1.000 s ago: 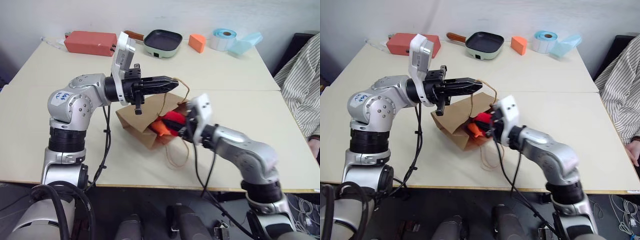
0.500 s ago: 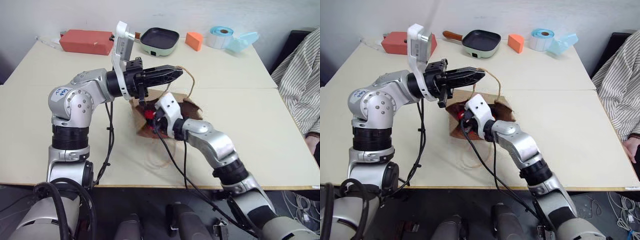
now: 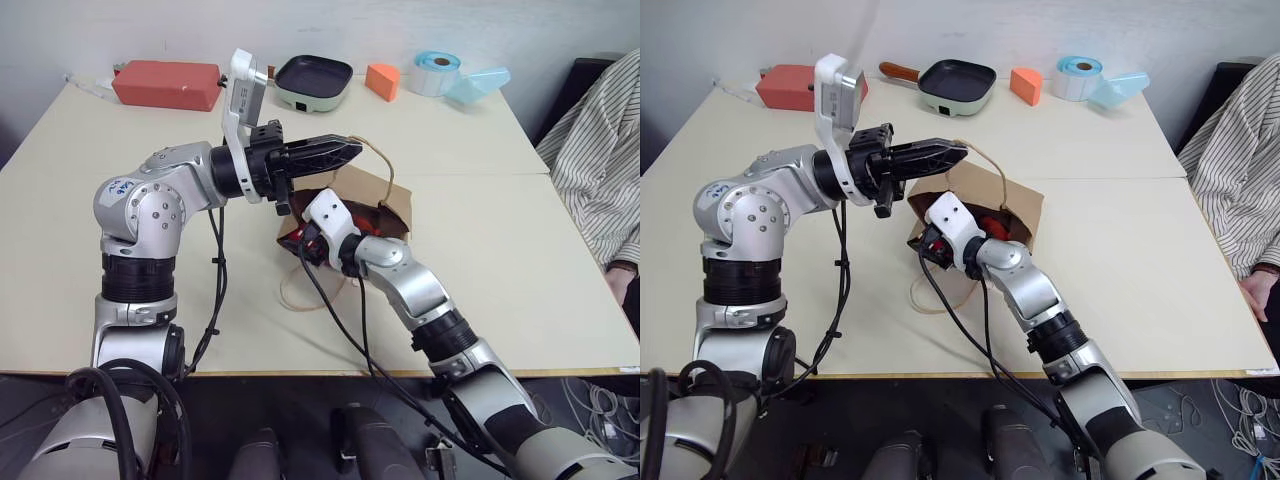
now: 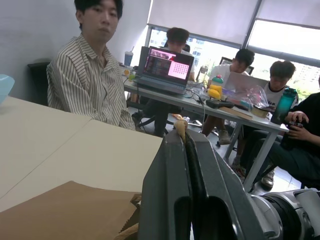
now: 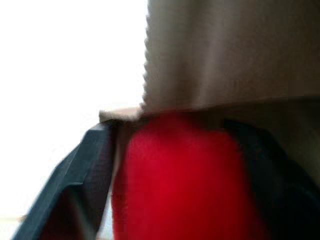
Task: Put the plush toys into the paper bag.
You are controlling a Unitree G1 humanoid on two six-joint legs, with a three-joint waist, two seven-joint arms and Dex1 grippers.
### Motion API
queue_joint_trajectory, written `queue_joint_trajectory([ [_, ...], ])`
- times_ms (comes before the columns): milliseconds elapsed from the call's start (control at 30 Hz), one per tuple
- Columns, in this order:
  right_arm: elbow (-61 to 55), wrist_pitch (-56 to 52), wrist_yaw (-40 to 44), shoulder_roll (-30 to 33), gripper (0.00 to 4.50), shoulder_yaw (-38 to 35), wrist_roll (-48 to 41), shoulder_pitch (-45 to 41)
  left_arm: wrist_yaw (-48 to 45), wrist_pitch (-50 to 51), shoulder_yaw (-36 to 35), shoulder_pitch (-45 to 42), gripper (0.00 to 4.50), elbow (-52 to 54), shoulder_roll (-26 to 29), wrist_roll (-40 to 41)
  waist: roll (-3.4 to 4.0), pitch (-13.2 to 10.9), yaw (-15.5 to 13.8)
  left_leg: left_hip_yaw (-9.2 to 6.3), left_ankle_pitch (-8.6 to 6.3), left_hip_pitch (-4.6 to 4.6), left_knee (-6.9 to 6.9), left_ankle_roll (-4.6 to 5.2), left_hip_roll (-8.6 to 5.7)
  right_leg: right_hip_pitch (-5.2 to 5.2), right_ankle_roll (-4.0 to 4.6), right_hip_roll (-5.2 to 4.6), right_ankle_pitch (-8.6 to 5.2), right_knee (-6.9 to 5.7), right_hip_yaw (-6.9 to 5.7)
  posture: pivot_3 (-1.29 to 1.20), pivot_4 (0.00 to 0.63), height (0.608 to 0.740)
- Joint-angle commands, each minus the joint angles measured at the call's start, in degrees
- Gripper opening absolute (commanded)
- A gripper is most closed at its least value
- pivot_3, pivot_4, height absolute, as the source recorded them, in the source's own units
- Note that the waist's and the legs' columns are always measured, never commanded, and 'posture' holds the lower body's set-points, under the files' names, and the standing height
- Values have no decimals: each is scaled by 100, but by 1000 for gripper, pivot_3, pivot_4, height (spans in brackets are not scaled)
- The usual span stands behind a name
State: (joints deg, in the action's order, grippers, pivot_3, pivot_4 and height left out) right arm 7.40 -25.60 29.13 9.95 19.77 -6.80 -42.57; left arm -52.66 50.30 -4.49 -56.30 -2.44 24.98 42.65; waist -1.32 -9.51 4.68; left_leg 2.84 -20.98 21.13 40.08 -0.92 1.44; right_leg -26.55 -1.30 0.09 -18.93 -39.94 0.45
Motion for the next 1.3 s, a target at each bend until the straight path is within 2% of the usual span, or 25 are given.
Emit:
queue_joint_trajectory([
  [33, -1306, -422, 443, 366, 3785, -199, -291, 220, -55, -136, -57, 58, 0, 241, 63, 42, 0, 0, -6, -1, 0, -1, 0, 0, 0, 0, 0, 0, 0, 0, 0, 0, 150, 740],
  [267, -3081, -1283, 1062, 1379, 3785, -811, -1017, 784, -131, -33, 11, 53, 0, 228, 123, 91, 0, 0, -32, -2, 0, 0, 0, 0, -1, 1, 0, 0, 0, 1, -1, 0, 150, 740],
  [500, -4060, -961, 2069, 2622, 3785, -1528, -1652, 1943, -240, -6, 82, -91, 0, 71, 151, 51, -1, 0, -154, -2, -1, 0, -3, 1, -6, 3, 0, 0, 0, 7, 0, 0, 150, 740],
  [600, -4059, -461, 2447, 3051, 3785, -1205, -1368, 2428, -285, 18, 111, -99, 0, 53, 157, 47, -1, 0, -172, -2, -2, -2, -2, 4, -8, 6, 0, 0, 0, 9, 1, 0, 150, 740],
  [700, -3870, -74, 2591, 3109, 3785, -903, -1162, 2649, -279, 60, 109, -96, 0, 72, 156, 55, -1, 0, -164, -2, -2, -3, -1, 4, -10, 7, 0, 0, 0, 9, 2, 0, 150, 740],
  [900, -3103, 373, 2737, 3009, 3785, -4, -364, 2374, -223, 139, 63, -60, 0, 151, 168, 91, -2, 0, -169, -1, -2, -6, 5, 4, -10, 6, 0, 0, 0, 9, 4, 0, 150, 740],
  [1000, -2541, 441, 2629, 2746, 3785, 385, 37, 2102, -152, 186, 25, -14, 0, 239, 170, 122, -2, 0, -161, -1, -2, -7, 7, 4, -8, 6, 0, 0, 0, 8, 3, 0, 150, 740],
  [1100, -2155, 410, 2617, 2550, 3196, 569, 243, 1918, -86, 249, -16, 38, 0, 350, 176, 160, -3, 1, -156, -1, -2, -7, 8, 3, -7, 4, 0, 0, 0, 8, 3, 0, 150, 740],
  [1300, -2049, 756, 2867, 2641, 1148, 705, 406, 1909, 32, 327, -108, 62, 0, 409, 231, 177, -4, 2, -157, -1, -2, -11, 11, 3, -7, 8, 0, 0, 0, 7, 3, 0, 150, 740],
])
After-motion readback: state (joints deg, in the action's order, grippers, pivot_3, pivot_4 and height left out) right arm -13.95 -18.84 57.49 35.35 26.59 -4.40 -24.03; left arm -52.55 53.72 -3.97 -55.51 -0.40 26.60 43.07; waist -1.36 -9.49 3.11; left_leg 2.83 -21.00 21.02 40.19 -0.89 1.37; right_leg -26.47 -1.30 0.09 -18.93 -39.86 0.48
